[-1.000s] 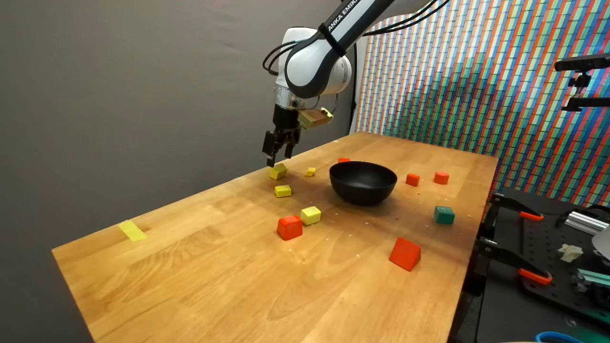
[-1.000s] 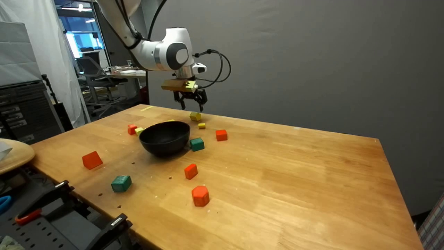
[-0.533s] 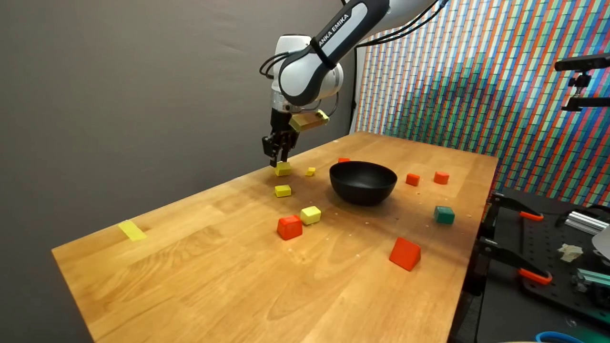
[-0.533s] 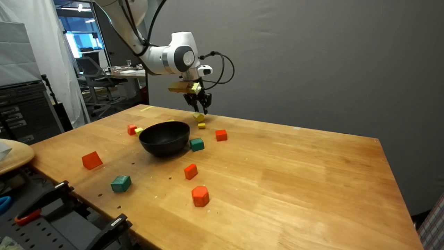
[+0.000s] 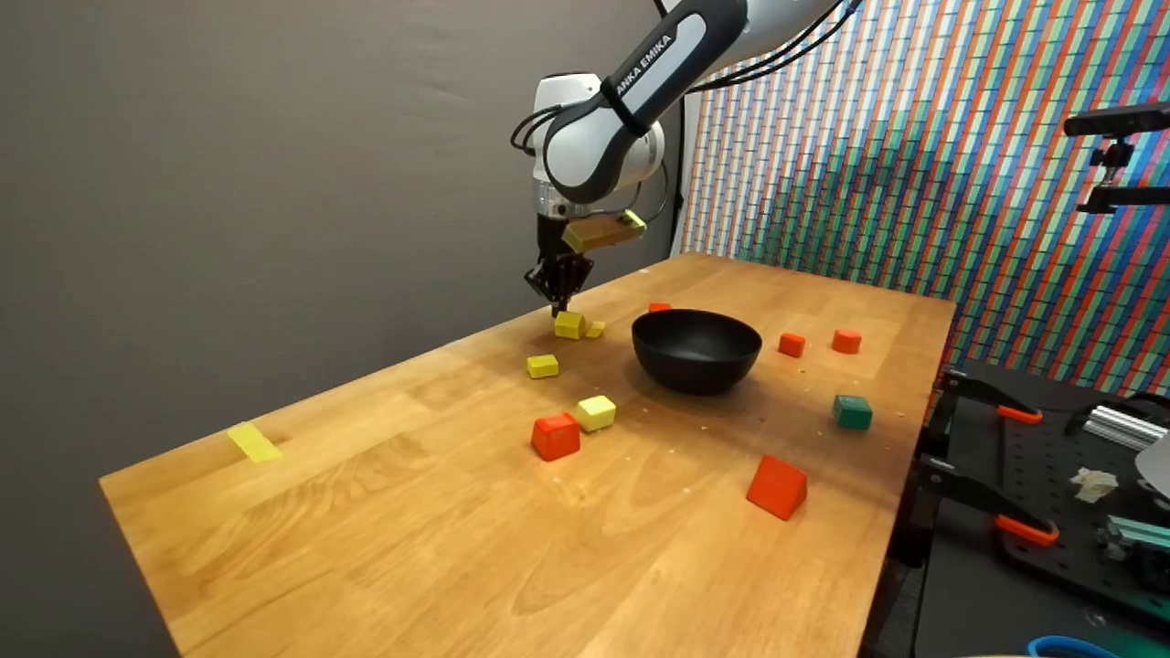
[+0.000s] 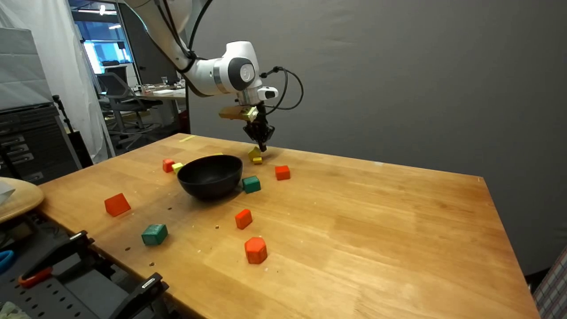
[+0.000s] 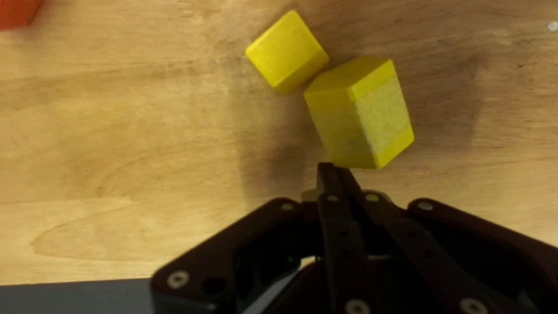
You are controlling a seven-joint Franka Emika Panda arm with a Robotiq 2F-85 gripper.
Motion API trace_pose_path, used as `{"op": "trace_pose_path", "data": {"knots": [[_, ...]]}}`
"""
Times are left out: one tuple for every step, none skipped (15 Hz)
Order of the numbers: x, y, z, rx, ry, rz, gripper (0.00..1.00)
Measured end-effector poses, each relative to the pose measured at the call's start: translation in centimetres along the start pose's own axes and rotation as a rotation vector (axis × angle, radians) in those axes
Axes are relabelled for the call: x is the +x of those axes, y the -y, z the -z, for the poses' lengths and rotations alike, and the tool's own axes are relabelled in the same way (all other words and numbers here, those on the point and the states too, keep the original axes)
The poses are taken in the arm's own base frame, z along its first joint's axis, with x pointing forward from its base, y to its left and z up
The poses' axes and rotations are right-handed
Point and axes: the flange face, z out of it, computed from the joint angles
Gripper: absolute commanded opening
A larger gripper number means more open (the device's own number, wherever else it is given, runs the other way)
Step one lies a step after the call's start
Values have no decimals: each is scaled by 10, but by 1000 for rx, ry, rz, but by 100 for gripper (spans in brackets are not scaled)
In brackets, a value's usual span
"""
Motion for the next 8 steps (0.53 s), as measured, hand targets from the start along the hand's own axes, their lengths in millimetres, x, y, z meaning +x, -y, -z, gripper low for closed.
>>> {"op": "trace_pose_path", "data": {"knots": [[0, -3, 1, 0, 5, -18, 39], [0, -5, 2, 1, 6, -32, 46], [1, -6, 3, 5, 8, -44, 53], [1, -6, 4, 11, 7, -54, 62], [2, -6, 6, 17, 6, -62, 69], [2, -4, 8, 26, 8, -69, 77], [1, -2, 9, 33, 11, -71, 84], [0, 1, 10, 39, 18, -72, 92]]}}
